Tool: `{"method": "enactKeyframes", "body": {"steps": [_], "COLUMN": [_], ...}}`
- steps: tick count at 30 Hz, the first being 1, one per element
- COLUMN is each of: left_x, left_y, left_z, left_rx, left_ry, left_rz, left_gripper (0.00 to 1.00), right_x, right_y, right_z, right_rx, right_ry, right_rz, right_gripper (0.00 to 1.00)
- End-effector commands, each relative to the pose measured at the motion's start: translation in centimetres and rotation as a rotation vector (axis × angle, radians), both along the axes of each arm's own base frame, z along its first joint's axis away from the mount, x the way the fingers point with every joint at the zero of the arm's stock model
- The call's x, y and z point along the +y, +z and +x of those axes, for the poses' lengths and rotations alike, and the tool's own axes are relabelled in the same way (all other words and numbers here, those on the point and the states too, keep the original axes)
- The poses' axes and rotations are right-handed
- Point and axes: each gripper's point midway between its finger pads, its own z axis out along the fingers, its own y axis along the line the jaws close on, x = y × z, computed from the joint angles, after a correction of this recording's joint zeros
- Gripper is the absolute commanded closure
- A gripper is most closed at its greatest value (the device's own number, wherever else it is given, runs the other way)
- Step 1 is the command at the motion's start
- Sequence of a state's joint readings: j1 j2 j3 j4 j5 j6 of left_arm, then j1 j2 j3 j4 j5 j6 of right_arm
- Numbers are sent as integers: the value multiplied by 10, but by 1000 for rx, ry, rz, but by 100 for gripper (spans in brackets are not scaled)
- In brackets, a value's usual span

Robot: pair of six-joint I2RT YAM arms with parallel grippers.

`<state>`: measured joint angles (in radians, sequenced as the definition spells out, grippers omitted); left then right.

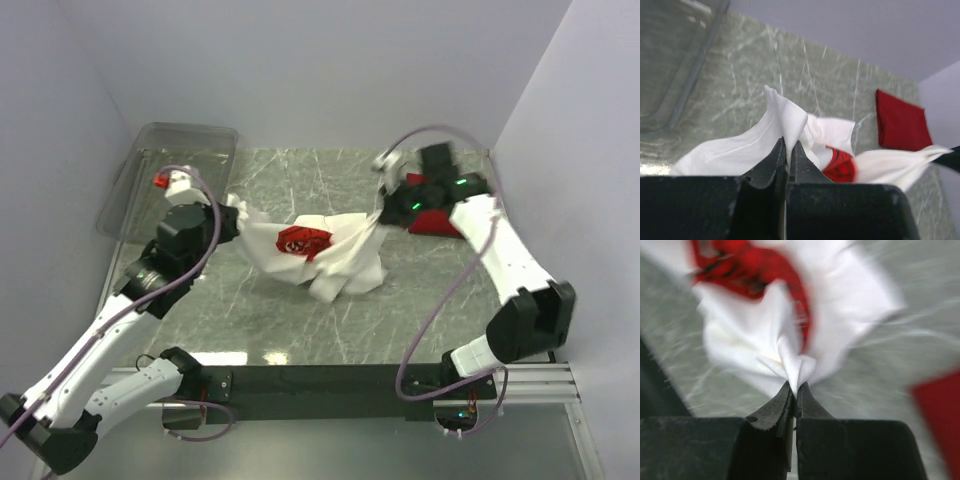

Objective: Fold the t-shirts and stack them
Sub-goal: Flatten the tshirt out

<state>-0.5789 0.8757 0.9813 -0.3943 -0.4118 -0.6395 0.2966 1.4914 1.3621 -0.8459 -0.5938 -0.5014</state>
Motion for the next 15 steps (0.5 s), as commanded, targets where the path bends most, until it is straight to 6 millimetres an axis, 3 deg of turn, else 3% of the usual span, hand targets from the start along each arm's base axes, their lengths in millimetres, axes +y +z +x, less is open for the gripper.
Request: {"method": "enactKeyframes", "body": {"steps": [1, 2, 7, 11, 15], "left_x": [29, 35, 50, 66, 76], "left_y": [63, 74, 101, 119, 123], "left_z": [-10, -16, -34, -48, -54], "left_rx": [-154, -181, -244, -289, -305], "left_ry": [88, 97, 112, 149, 182], "left_rz": [-33, -44, -75, -92, -101], "left_gripper": [100, 100, 100, 100, 100], "right_x": [-50, -65, -97, -114, -125], "right_y": [75, 101, 172, 226, 264], "right_z": [9, 19, 34, 22, 6], "right_rx": [-208, -280, -504, -706, -843], "right_ry": [-30, -86, -234, -318, -366], "right_rz": [-34, -31, -21, -5, 11], "right_gripper": [100, 100, 100, 100, 100]}}
